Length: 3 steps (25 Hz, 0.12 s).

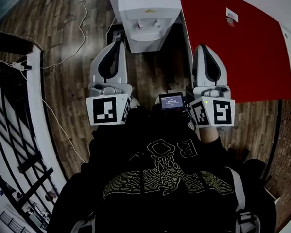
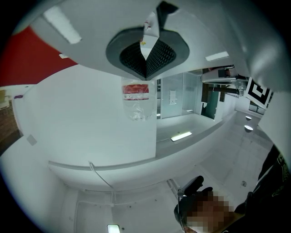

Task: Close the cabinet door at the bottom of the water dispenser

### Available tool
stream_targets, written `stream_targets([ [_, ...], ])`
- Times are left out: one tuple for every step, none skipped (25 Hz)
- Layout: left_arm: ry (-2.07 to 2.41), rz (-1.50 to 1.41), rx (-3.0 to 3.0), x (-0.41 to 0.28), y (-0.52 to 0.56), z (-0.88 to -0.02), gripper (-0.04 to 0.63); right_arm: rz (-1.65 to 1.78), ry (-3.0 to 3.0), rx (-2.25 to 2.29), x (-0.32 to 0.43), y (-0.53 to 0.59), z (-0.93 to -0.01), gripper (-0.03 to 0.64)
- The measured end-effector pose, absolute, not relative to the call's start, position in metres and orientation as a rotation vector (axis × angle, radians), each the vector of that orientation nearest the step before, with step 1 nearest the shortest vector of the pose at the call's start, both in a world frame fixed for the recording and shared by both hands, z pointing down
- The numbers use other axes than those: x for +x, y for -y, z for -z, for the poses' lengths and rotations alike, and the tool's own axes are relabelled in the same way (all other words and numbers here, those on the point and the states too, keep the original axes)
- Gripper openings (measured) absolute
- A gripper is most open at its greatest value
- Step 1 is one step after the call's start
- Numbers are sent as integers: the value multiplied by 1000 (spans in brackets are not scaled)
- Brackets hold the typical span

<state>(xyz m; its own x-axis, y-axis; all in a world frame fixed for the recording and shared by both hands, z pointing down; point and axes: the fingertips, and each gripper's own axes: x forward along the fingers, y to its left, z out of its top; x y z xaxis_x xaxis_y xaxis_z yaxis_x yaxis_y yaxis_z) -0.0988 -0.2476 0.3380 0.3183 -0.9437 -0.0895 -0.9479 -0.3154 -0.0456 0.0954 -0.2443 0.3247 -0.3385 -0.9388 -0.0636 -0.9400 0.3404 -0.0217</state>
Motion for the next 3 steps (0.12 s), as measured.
stream_targets([
  [-1783, -73, -2477, -99, 248, -338, 6, -30, -2517, -1767, 95, 245, -325, -2],
  [-1783, -75, -2475, -100, 249, -338, 6, -30, -2516, -1767, 94, 246, -325, -2],
  [-1783, -77, -2473, -101, 250, -337, 6, -31, -2516, -1767, 93, 246, -325, -2],
])
